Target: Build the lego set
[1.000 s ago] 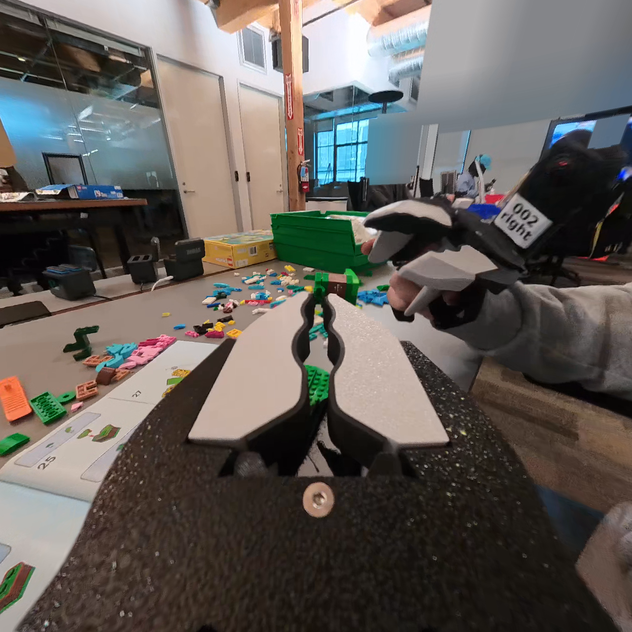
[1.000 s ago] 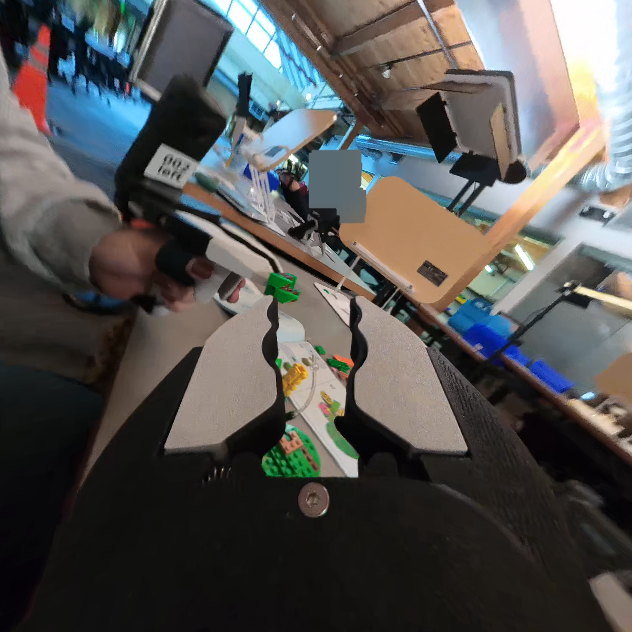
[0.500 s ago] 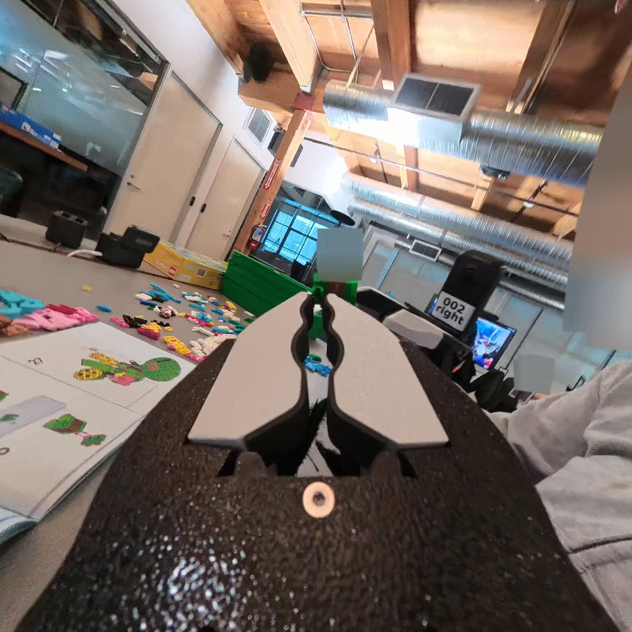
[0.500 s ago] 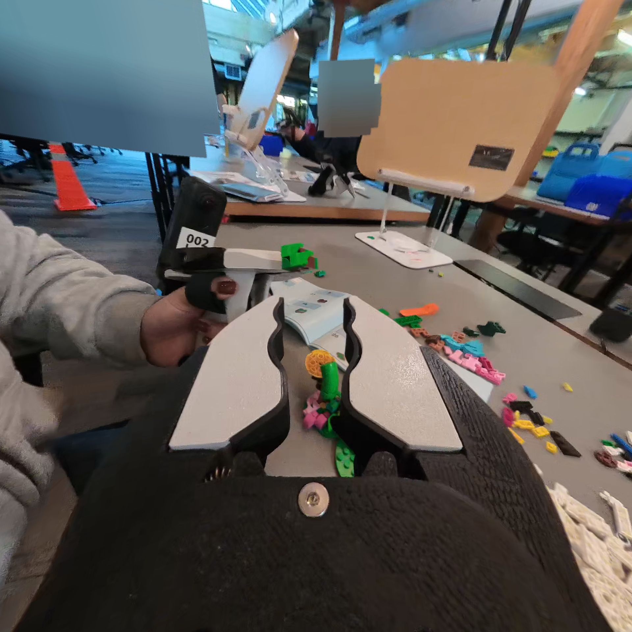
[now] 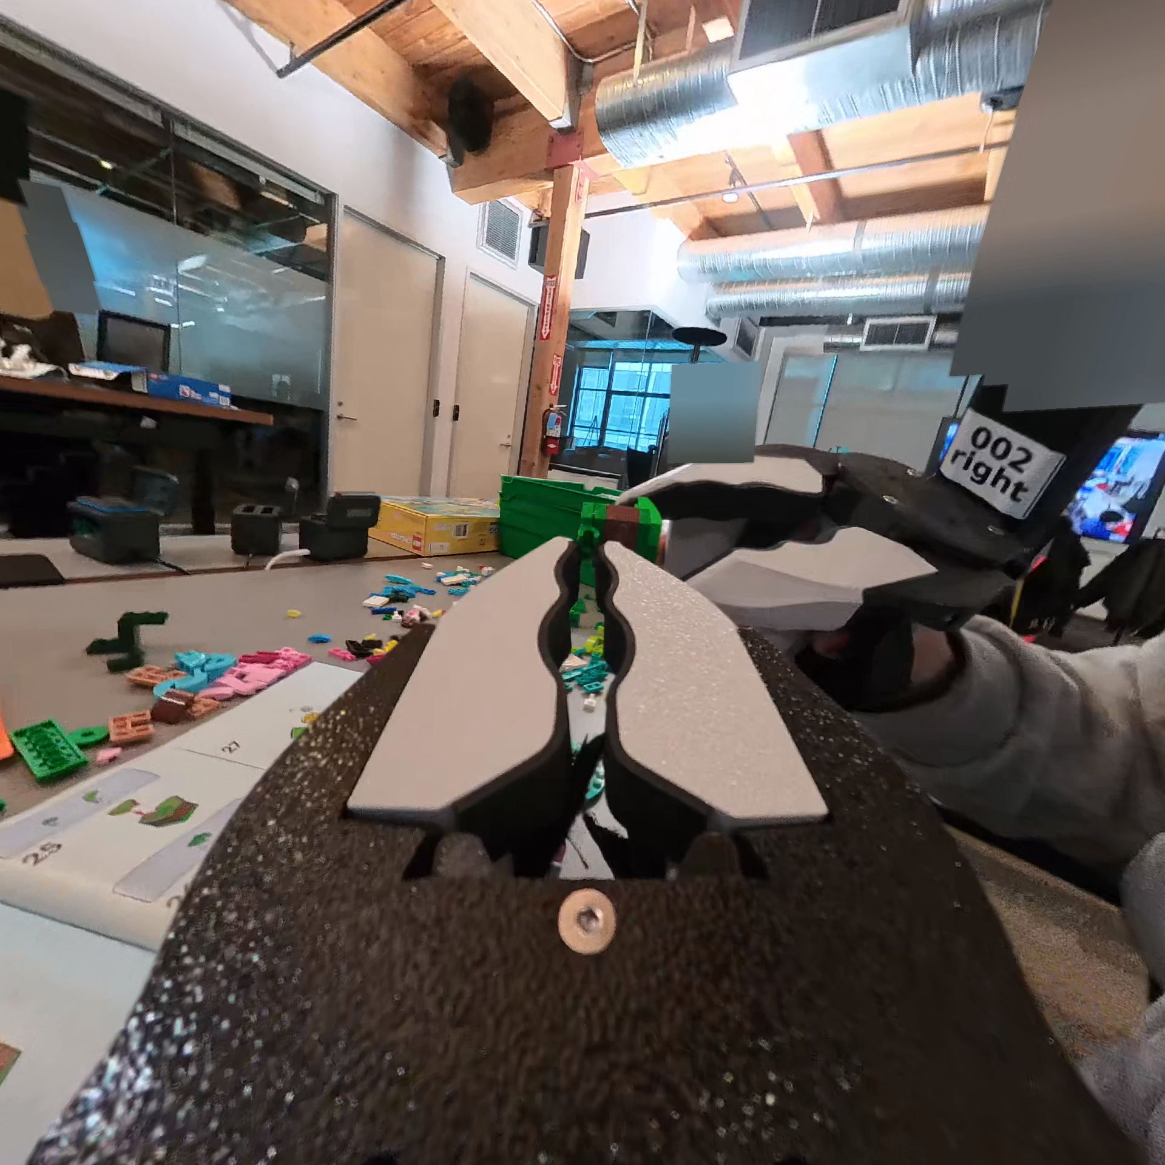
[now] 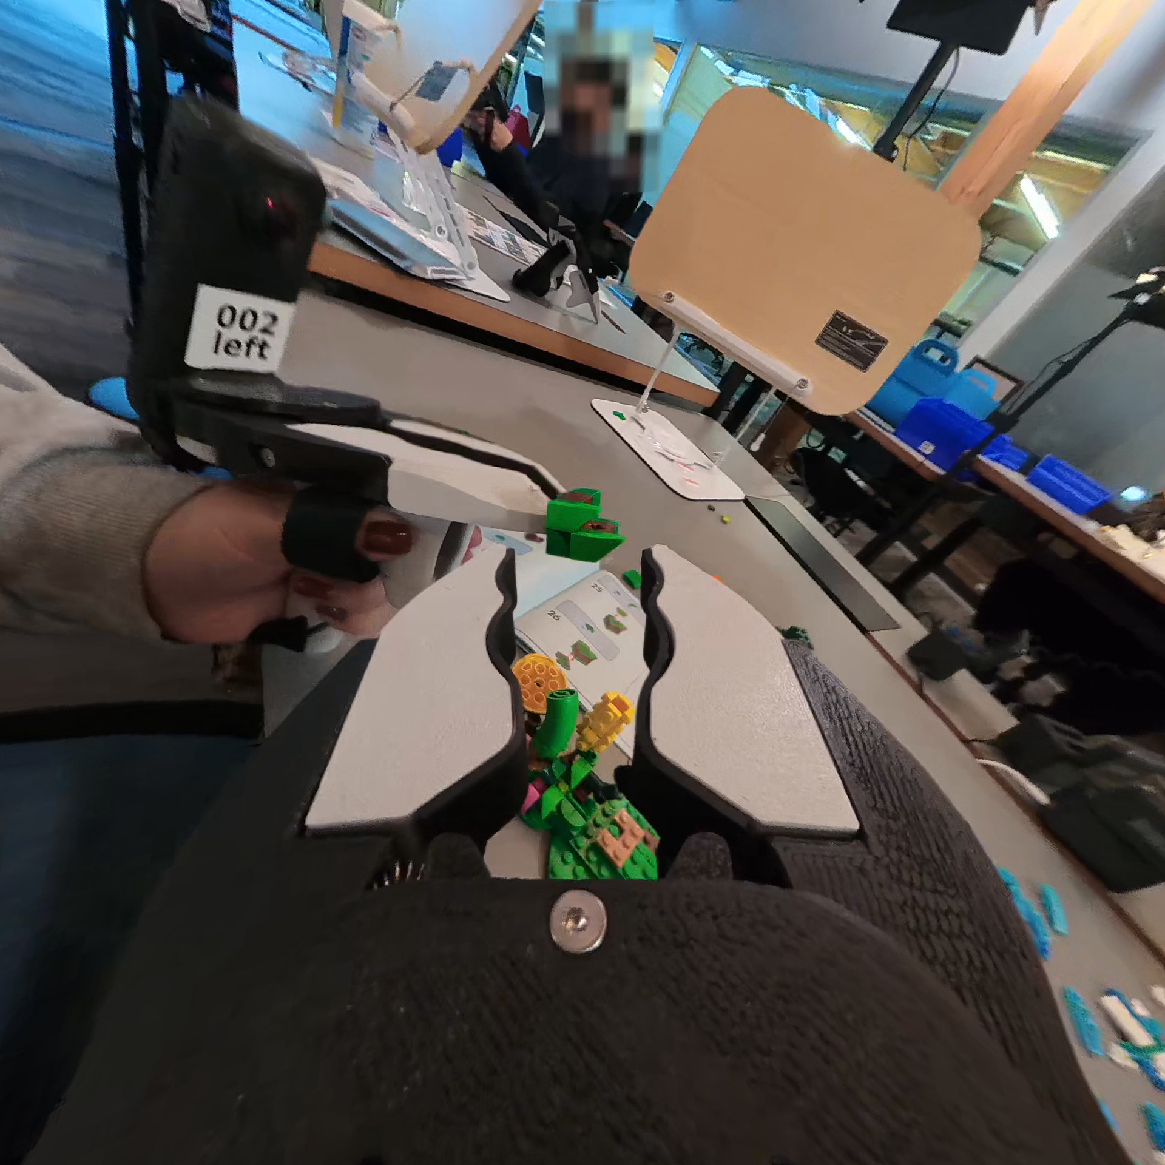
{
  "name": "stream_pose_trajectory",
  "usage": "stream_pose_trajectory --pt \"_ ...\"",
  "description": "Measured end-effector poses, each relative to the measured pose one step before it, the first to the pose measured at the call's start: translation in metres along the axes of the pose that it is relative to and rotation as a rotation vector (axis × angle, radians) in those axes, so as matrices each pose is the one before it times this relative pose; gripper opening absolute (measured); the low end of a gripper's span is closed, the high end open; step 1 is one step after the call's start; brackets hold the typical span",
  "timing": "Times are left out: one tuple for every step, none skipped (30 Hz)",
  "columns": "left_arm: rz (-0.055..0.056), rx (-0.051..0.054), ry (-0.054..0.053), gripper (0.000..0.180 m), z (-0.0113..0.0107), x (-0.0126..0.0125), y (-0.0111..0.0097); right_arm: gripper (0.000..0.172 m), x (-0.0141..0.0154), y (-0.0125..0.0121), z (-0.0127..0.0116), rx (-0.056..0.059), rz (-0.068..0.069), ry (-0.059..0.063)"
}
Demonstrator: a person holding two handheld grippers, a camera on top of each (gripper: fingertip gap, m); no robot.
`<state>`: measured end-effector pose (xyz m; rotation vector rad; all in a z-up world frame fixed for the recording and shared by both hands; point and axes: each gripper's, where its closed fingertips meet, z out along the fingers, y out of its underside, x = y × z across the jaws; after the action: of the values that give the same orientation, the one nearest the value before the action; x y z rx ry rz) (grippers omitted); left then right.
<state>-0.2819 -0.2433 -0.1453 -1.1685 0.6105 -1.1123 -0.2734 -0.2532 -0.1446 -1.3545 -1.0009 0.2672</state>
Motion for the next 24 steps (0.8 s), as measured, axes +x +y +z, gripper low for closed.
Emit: stream_pose_trajectory --pt "0.0204 -0.0029 0.0026 0.004 0.00046 0.0028 -0.00003 0.037 -0.00075 0.00131 0.00031 -0.0074 -0.027 0.0049" --pt "0.0182 -0.0012 -0.0001 0.004 0.00024 0.0021 -0.0001 0.036 -0.00092 0.00053 -0.00001 -0.0017 -0.017 0.0002" --pt "0.0224 -0.0018 0.0007 0.004 0.00003 0.00183 -0.00016 0.036 -0.00074 -0.00067 -0.00057 0.0092 -0.0002 -0.0046" --pt "0.027 0.0015 0.0004 0.004 -0.00009 0.00173 -0.00067 0.036 -0.00132 -0.00143 -0.0012 0.0153 0.0176 -0.0162" --pt "0.0354 0.0029 -0.0005 0.004 -0.00026 0.00131 -0.00125 0.036 -0.00186 -0.00167 -0.00153 0.0185 0.0388 -0.0298" --pt "0.0499 0.0014 -0.0041 0.004 -0.0004 0.00076 -0.00122 0.036 -0.00193 -0.00178 -0.002 0.0229 0.065 -0.0425" --pt "0.0652 0.0046 -0.0002 0.004 -0.0004 0.00148 -0.0019 0.035 0.00008 -0.00159 -0.00247 0.0254 0.0936 -0.0418" --pt "0.0674 0.0039 -0.0005 0.004 -0.0004 0.00153 -0.00182 0.035 0.00062 -0.00198 -0.00275 0.0296 0.1184 -0.0524" --pt "0.0622 0.0044 0.0033 0.004 -0.00028 0.00208 -0.00167 0.034 0.00078 -0.00266 -0.00296 0.0307 0.1379 -0.0619" --pt "0.0559 0.0054 0.0111 0.004 -0.00014 0.00307 -0.00138 0.034 0.00144 -0.00316 -0.00309 0.0278 0.1435 -0.0615" --pt "0.0461 0.0102 0.0171 0.004 -0.00022 0.00388 -0.00162 0.031 0.00017 -0.00291 -0.00293 0.0192 0.1321 -0.0674" --pt "0.0382 0.012 0.018 0.004 -0.00035 0.00416 -0.00162 0.029 -0.00113 -0.00142 -0.00222 0.0027 0.1157 -0.0667" --pt "0.031 0.0078 0.0159 0.004 -0.00021 0.00367 -0.00106 0.027 -0.00225 0.00042 -0.00145 -0.0113 0.096 -0.064" --pt "0.0255 0.0042 0.0109 0.004 0.00004 0.00299 -0.0007 0.026 -0.00268 0.00135 -0.0008 -0.0169 0.0757 -0.0562" --pt "0.0194 0.0043 0.0072 0.004 -0.00003 0.00224 -0.00065 0.024 -0.00256 0.00126 -0.00082 -0.0145 0.052 -0.0439" --pt "0.014 0.0098 0.013 0.004 -0.00026 0.00266 -0.00155 0.022 -0.00029 0.00154 -0.00055 -0.0158 0.0301 -0.0188" --pt "0.0142 0.0064 0.013 0.004 -0.00008 0.00253 -0.00116 0.02 0.00117 0.00206 -0.00054 -0.0188 0.0094 0.0001" --pt "0.0186 0.0021 0.0056 0.004 0.0 0.00164 -0.00046 0.018 0.00207 0.00308 -0.00033 -0.0259 0.0013 0.0112" --pt "0.0218 -0.0009 0.0054 0.004 0.0001 0.00143 -0.00001 0.016 0.00098 0.00305 -0.00018 -0.0264 -0.0001 0.0053" --pt "0.0239 -0.0022 0.0063 0.004 0.00003 0.00154 0.00028 0.014 -0.00105 0.00247 -0.00024 -0.0202 0.0062 -0.0077" --pt "0.024 -0.001 0.0022 0.004 -0.00009 0.00118 0.00022 0.012 -0.00176 0.00165 -0.0004 -0.0158 0.014 -0.0137" --pt "0.0214 -0.0039 0.0003 0.004 0.0001 0.00074 0.00057 0.011 -0.00123 0.00162 -0.0004 -0.0156 0.0129 -0.0114" --pt "0.0167 -0.0058 0.0006 0.004 0.00024 0.00054 0.00078 0.01 -0.00024 0.00237 -0.00023 -0.0185 0.0084 -0.0036" --pt "0.0109 -0.0056 0.0006 0.004 0.00028 0.0004 0.00088 0.01 0.0003 0.00253 0.0001 -0.0181 0.0032 0.0001"
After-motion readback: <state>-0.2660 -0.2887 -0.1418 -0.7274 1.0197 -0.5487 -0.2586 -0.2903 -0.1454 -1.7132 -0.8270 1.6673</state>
